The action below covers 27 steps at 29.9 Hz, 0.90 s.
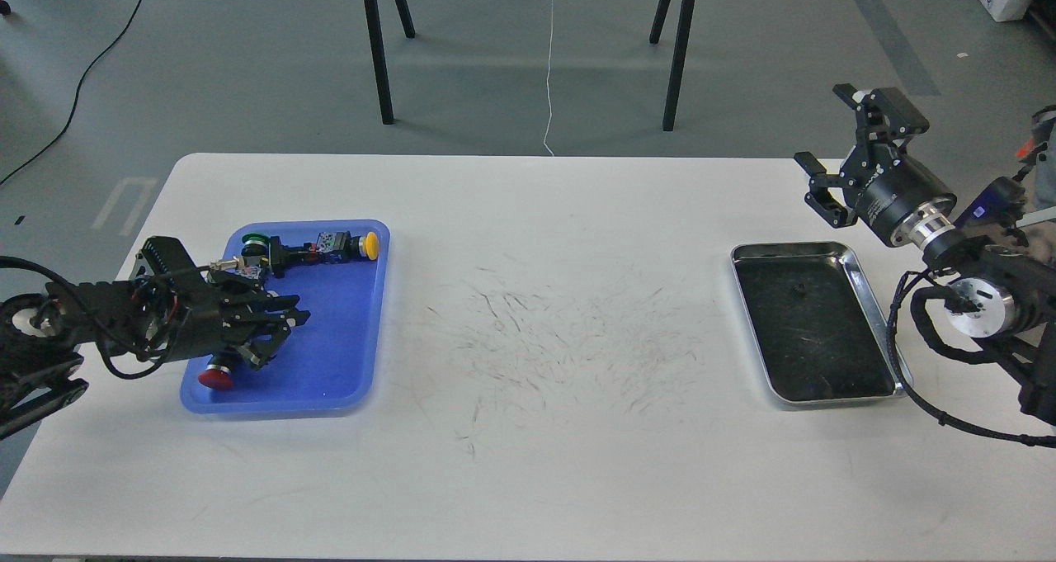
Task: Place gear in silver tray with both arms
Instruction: 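Close the left gripper on a small black gear in the blue tray, then lift the gear and carry it toward the table center with left gripper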
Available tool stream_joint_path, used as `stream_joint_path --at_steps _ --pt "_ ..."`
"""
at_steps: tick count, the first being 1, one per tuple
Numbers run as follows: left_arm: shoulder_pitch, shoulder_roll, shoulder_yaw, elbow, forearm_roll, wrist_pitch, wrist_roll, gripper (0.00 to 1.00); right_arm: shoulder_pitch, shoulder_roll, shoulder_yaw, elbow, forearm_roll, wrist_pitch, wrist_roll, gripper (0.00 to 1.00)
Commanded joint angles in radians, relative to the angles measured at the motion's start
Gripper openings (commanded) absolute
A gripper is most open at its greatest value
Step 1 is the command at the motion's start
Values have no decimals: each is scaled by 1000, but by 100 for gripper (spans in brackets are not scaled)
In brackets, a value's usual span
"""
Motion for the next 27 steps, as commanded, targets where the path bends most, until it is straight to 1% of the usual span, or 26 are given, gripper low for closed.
stream_joint_path --at_steps 1,9,16,21,27 --pt "-16 16 -4 -2 -65 2 -1 19 1 -2 1 0 0 0 0 99" --pt "-37 2 -4 -7 -226 -10 -1 19 -2 -5 7 -8 0 0 0 99" --pt "-52 -65 -9 -14 -332 -43 -1 19 -2 -5 15 -7 0 0 0 99" --pt "-79 -117 -24 -34 -442 -92 -1 20 -2 -5 15 -7 0 2 0 99" --pt "-80 -176 -95 -51 -515 -148 -1 20 -1 6 27 -7 -2 0 0 99"
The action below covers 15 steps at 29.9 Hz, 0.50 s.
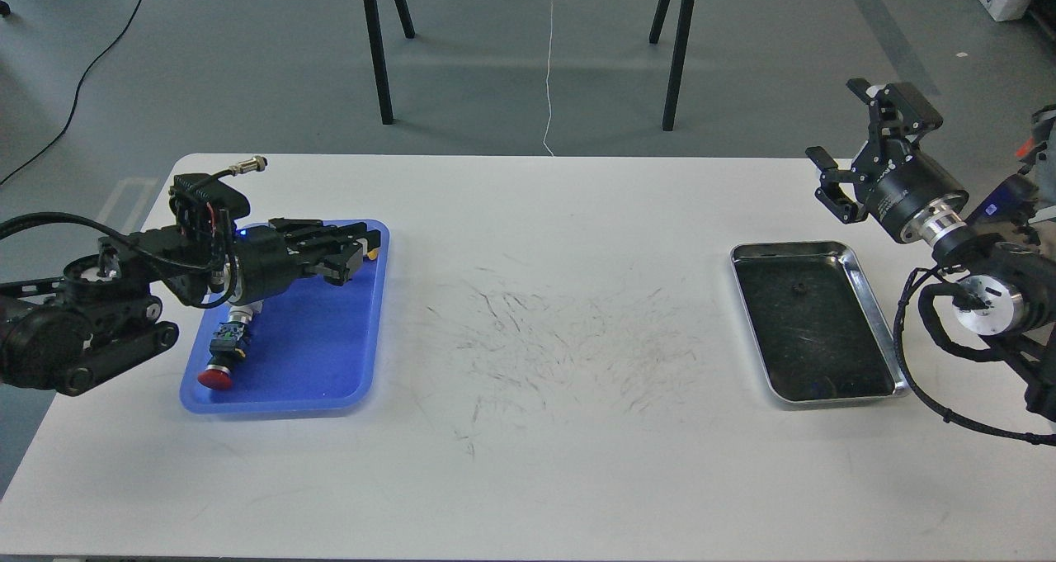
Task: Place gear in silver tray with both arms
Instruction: 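Lift the gear and carry it toward the table center with left gripper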
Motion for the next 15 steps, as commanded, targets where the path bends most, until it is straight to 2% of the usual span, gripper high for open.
stream_joint_path --at_steps 1,15 --pt "0 -43 -45 -5 -30 -44 0 20 1 5 5 0 0 -1 0 98" --pt "-37 -209 -65 8 -90 -76 0 21 -3 6 -6 -1 0 4 0 99"
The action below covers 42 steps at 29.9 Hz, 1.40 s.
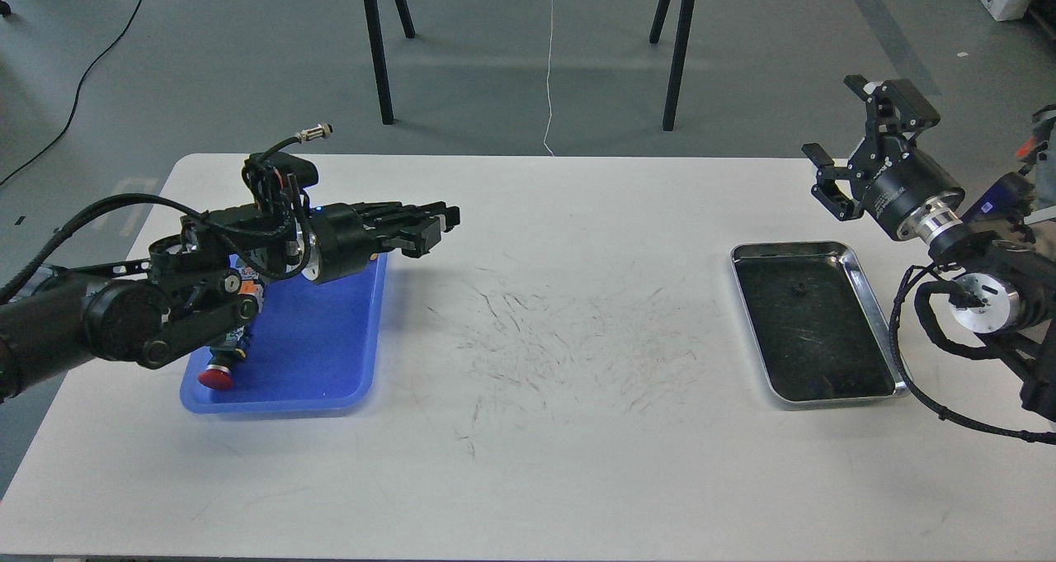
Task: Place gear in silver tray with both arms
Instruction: 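Lift the gear and carry it toward the table center with left gripper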
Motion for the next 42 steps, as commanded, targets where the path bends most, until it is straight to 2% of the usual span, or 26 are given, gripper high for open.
stream_joint_path --at_steps 1,15,34,42 --pt "-1 -41 -2 2 -12 0 0 21 -1 3 -4 1 0 0 0 99" --pt "2 -184 17 24 -3 -5 0 21 -4 9 -12 55 -5 31 0 99" --pt "-52 -425 181 192 19 -13 0 22 -4 9 -12 62 -5 31 0 99" --pt "-52 -457 213 254 28 -7 0 22 2 11 -12 58 -9 31 0 99"
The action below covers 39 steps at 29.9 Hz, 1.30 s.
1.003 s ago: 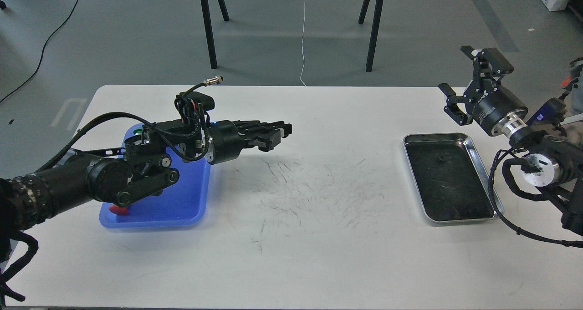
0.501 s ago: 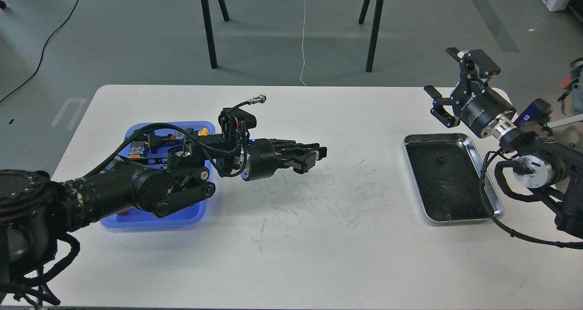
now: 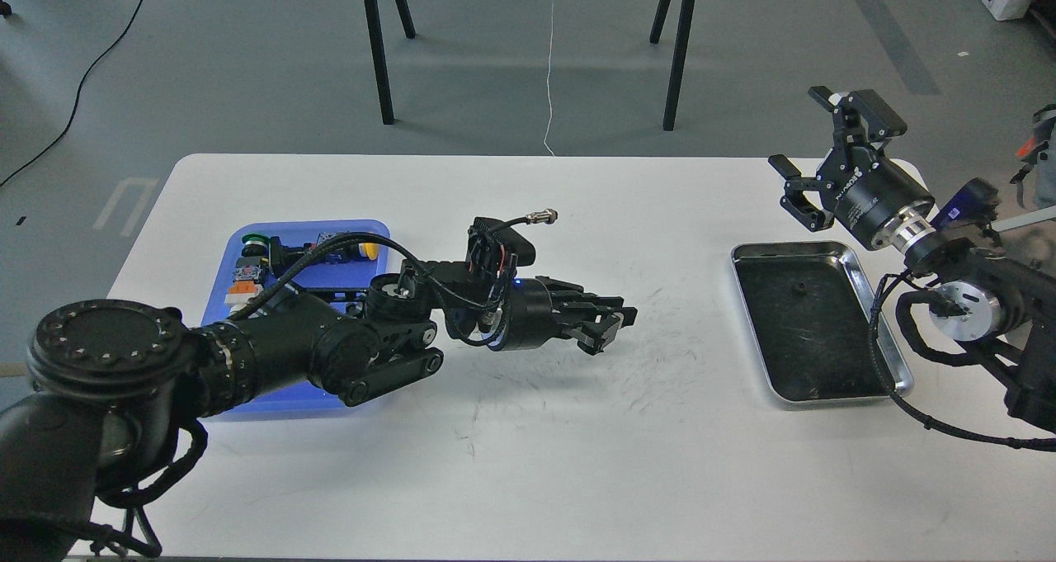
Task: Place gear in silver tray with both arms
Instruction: 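Lift the gear and carry it toward the table center with left gripper, then lower the gear onto the table center and open the left gripper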
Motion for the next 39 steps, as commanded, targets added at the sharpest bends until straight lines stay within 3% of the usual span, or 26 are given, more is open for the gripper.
stream_joint_path --at_steps 1,6,22,39 --pt "2 -3 23 47 3 3 0 22 4 0 0 0 -4 0 0 99" --pt "7 -3 70 110 4 19 0 22 4 -2 0 0 -4 0 0 99" --pt "11 -3 66 115 -5 16 0 24 1 -2 0 -1 -4 0 0 98" --pt "11 -3 57 115 -16 13 0 38 -1 0 0 -9 -6 0 0 99"
